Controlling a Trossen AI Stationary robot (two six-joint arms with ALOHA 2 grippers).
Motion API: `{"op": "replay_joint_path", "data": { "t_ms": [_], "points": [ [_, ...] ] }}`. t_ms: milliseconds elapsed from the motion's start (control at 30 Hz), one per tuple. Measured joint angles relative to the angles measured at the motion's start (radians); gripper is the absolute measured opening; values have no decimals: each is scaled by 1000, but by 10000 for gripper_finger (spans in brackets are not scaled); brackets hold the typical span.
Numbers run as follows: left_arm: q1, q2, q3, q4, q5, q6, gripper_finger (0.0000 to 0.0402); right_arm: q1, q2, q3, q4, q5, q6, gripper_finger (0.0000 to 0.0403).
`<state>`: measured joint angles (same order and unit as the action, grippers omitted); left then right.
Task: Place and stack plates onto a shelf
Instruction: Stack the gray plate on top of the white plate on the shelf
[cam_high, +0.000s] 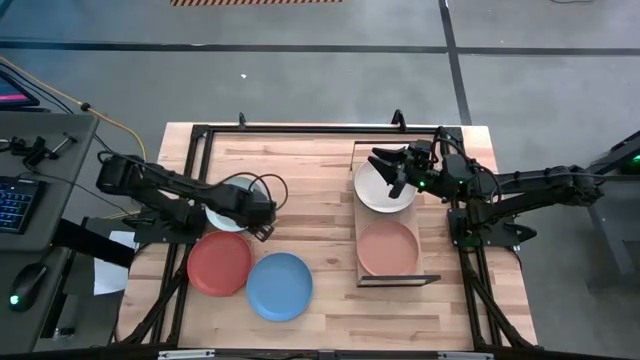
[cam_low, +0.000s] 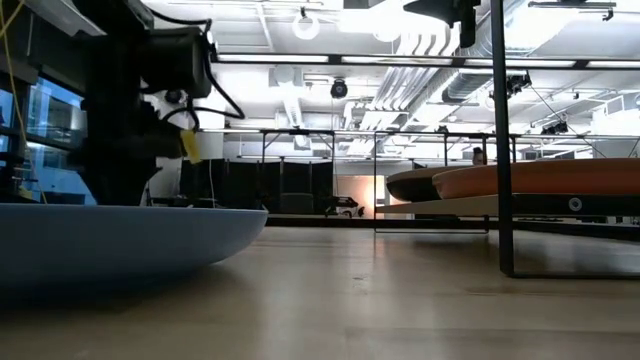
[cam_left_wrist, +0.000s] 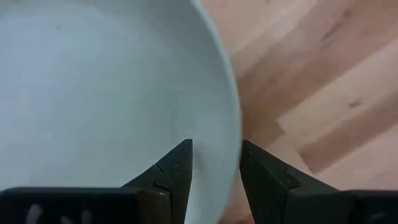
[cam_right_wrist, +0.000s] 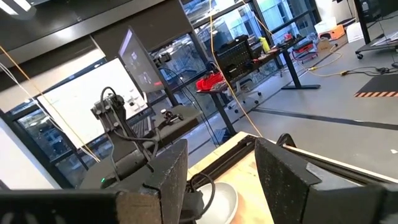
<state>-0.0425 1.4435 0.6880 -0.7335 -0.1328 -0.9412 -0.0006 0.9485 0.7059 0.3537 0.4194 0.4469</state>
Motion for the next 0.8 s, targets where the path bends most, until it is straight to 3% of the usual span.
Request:
{"op": "replay_joint_path", "data": {
  "t_ms": [133, 300, 400, 633, 800],
  "points": [
    [0, 24, 0, 0, -11, 31, 104, 0, 0, 0, -7, 0, 0, 169],
    [1, 14, 7, -6, -21, 111, 23, 0, 0, 0, -12, 0, 0, 169],
    [19, -8, 45, -42, -30, 173, 15, 0, 0, 0, -13, 1, 0, 169],
    [87, -20, 281, -48, -50, 456, 3, 0, 0, 0, 16, 3, 5, 169],
    [108, 43, 490, -23, -60, 668, 2, 0, -13, 0, 129, 18, 7, 169]
  ]
}}
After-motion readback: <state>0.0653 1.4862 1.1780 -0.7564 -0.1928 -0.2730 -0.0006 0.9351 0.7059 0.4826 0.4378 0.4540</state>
